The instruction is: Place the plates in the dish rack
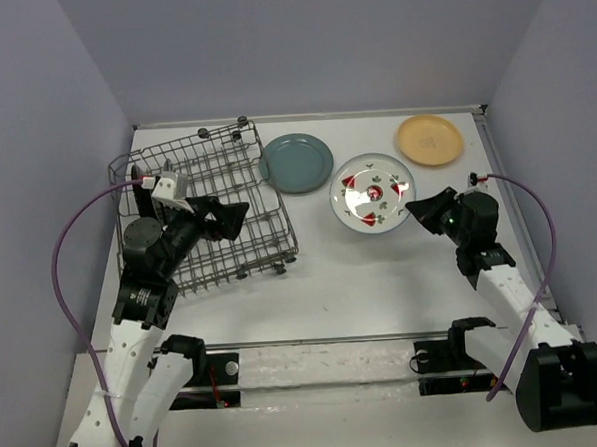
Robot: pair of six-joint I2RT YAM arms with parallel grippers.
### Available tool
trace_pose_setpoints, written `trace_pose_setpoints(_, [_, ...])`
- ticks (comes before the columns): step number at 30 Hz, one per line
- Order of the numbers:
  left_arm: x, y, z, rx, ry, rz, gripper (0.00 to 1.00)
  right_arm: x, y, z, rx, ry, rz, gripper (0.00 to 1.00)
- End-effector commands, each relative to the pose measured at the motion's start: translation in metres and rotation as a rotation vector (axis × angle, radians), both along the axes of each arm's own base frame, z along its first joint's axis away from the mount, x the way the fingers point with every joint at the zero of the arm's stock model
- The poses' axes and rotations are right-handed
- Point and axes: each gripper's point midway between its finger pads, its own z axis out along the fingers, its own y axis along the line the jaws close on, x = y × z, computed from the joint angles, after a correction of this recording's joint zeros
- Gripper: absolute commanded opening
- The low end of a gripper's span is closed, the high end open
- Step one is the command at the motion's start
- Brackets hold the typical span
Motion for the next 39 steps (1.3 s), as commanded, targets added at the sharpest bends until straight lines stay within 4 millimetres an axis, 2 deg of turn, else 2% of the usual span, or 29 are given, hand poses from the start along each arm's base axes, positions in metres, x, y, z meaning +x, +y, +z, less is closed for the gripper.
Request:
trace_pose_setpoints(1, [-0.001,-0.017,0.014,-0.042,-0.018,-0.101,0.96,0.002,0.03,0.092,0.146,-0.275,0.146,0.07])
trace_pose_setpoints(2, [-0.001,-0.019,0.015,-0.059,-0.001,-0.109,0.96,-0.001,0.041,0.103,0.177,-0.298,0.196,0.07])
trace_pose_setpoints(4, [0.004,-0.023,0.01,-0.069,0.037,-0.122,0.96,-0.004,0.059,0.108,0.203,-0.3,0.264,0.07])
trace_pose_setpoints(5, [0.004,-0.025,0.01,-0.076,0.049,-0.132,0.96,-0.005,0.067,0.122,0.213,-0.334,0.295,0.07])
trace_pose_setpoints(7, [0.008,-0.027,0.005,-0.095,0.091,-0.131,0.96,-0.006,0.081,0.133,0.22,-0.357,0.34,0.07])
trace_pose_setpoints(8, [0.011,-0.028,0.002,-0.1,0.108,-0.127,0.96,-0.009,0.097,0.145,0.229,-0.384,0.39,0.07])
trace_pose_setpoints(9, [0.011,-0.028,0.002,-0.112,0.115,-0.125,0.95,-0.011,0.104,0.145,0.235,-0.385,0.416,0.07])
trace_pose_setpoints(10, [0.013,-0.029,-0.001,-0.127,0.137,-0.123,0.94,-0.011,0.111,0.158,0.24,-0.417,0.441,0.07])
trace_pose_setpoints(12, [0.016,-0.03,-0.008,-0.135,0.163,-0.121,0.94,-0.014,0.127,0.168,0.267,-0.441,0.501,0.07])
trace_pose_setpoints(14, [0.02,-0.033,-0.02,-0.134,0.202,-0.128,0.93,-0.015,0.134,0.181,0.286,-0.484,0.535,0.07])
trace_pose_setpoints(15, [0.024,-0.035,-0.028,-0.13,0.229,-0.133,0.93,-0.015,0.139,0.181,0.298,-0.479,0.551,0.07])
trace_pose_setpoints(18, [0.026,-0.043,-0.035,-0.139,0.265,-0.176,0.94,-0.017,0.145,0.186,0.316,-0.496,0.587,0.07])
trace_pose_setpoints(19, [0.027,-0.045,-0.04,-0.147,0.283,-0.186,0.94,-0.02,0.154,0.184,0.323,-0.485,0.616,0.07])
trace_pose_setpoints(22, [0.021,-0.061,-0.032,-0.23,0.276,-0.286,0.94,-0.027,0.171,0.186,0.334,-0.487,0.681,0.07])
trace_pose_setpoints(27, [0.016,-0.066,-0.028,-0.28,0.262,-0.318,0.93,-0.031,0.179,0.18,0.344,-0.478,0.708,0.07])
trace_pose_setpoints(31, [0.024,-0.047,-0.029,-0.244,0.237,-0.18,0.92,-0.031,0.178,0.184,0.335,-0.493,0.7,0.07])
trace_pose_setpoints(35, [0.041,-0.016,-0.03,-0.175,0.259,0.035,0.93,-0.027,0.179,0.186,0.367,-0.476,0.694,0.07])
trace_pose_setpoints(39, [0.054,0.007,-0.024,-0.193,0.254,0.154,0.99,-0.025,0.182,0.176,0.392,-0.435,0.696,0.07])
